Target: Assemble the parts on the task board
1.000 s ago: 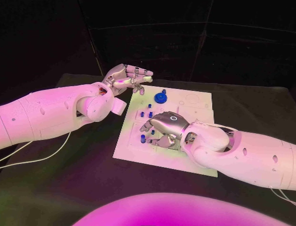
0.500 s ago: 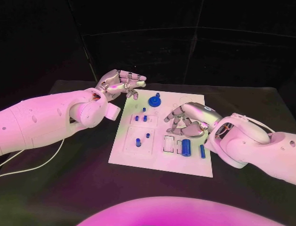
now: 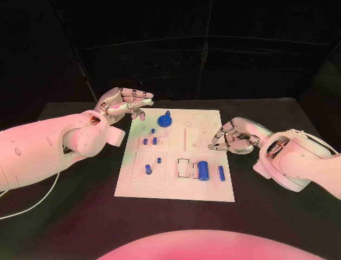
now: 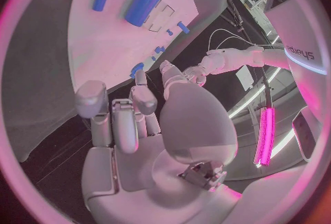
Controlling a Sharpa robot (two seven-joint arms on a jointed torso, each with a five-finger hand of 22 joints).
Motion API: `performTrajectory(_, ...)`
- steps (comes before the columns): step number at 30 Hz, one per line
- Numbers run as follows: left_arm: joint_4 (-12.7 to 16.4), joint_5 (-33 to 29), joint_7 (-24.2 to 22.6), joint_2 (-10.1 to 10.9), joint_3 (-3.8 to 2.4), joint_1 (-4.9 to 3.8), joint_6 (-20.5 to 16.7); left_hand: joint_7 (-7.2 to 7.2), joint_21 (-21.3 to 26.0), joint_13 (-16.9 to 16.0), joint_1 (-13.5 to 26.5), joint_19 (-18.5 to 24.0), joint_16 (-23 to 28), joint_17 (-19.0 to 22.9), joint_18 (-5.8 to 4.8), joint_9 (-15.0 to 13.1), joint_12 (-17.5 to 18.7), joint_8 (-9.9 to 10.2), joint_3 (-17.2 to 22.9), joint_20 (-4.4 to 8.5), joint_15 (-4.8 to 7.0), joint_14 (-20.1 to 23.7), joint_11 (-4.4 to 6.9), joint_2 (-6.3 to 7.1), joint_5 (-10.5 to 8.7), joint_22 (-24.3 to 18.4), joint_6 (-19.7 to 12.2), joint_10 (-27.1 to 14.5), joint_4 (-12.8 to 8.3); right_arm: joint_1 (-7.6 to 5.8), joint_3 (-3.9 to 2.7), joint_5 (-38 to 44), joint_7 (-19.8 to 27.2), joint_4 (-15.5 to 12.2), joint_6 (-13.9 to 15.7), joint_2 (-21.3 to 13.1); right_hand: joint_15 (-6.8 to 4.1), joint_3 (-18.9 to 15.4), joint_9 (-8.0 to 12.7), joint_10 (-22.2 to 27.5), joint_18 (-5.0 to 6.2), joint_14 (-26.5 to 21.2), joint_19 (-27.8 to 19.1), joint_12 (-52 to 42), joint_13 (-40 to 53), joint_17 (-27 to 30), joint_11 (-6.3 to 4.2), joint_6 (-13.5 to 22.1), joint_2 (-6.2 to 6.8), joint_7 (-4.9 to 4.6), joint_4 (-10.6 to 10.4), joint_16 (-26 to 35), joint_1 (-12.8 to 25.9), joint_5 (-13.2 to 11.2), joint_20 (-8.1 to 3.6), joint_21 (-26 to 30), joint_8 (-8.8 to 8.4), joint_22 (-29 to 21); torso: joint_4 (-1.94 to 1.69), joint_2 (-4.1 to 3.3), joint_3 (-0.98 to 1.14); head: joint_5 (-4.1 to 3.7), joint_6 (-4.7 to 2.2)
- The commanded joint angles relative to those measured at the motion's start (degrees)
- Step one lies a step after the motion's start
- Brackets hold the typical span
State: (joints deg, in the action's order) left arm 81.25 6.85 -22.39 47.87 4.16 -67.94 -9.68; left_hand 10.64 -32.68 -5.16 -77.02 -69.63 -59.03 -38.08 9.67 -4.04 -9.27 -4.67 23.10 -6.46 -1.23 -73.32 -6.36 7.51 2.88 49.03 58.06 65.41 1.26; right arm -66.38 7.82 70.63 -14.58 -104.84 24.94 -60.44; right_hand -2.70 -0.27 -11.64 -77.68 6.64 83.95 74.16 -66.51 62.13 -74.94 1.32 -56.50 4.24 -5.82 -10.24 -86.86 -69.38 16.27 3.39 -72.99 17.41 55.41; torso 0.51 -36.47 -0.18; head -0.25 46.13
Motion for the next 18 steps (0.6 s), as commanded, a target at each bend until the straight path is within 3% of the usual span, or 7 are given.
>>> performTrajectory(1,0.13,-0.65,-0.29,0.05,-0.01,-0.07,0.58,0.09,0.18,-0.07,0.01,0.08,0.25,0.1,0.74,0.06,-0.14,0.04,-0.34,-0.4,-0.01,0.34,0.09,-0.67,-0.15,-0.09,-0.21,-0.31,-0.1,0.57,0.21,4.1,-7.39,-0.17,-1.11,0.1,0.01,-2.06,-0.88,0.88,-0.27,4.85,0.32,-0.38,0.87,-8.64,-0.04,1.14,-0.05,-0.08,-1.71,-0.28,0.8,-0.75,0.1,-0.26,0.96,0.05,0.05,0.06,-0.09,-0.51,0.08)
performTrajectory(9,0.2,-0.65,-0.33,0.04,0.01,-0.07,0.64,0.09,0.18,-0.07,0.01,0.08,0.25,0.1,0.74,0.06,-0.14,0.04,-0.34,-0.4,-0.01,0.34,0.09,-0.67,-0.15,-0.09,-0.21,-0.31,-0.1,2.83,0.48,6.23,-11.1,0.46,-1.48,2.43,0.28,-6.01,-2.21,1.31,-0.26,4.85,0.21,-0.52,2.41,-8.73,0.28,3.08,0.21,-0.33,-5.68,-0.37,1.71,-2.49,0.34,-0.27,2.34,0.13,-0.1,0.02,-0.09,-0.76,0.1)
performTrajectory(18,0.38,-0.65,-0.3,0.42,0.03,-0.07,0.61,0.09,0.18,-0.07,0.01,0.08,0.25,0.1,0.74,0.06,-0.14,0.04,-0.34,-0.4,-0.01,0.34,0.09,-0.67,-0.15,-0.09,-0.21,-0.31,-0.1,5.05,0.53,6.74,-12.97,1.62,-2.34,5.16,0.33,-7.49,-2.72,0.52,-0.31,4.91,0.3,-1.9,4.44,-9.05,0.33,3.56,0.2,-0.39,-6.45,-0.54,2.3,-3.22,0.44,-0.42,2.92,0.43,-0.04,-0.03,-0.11,-0.76,0.45)
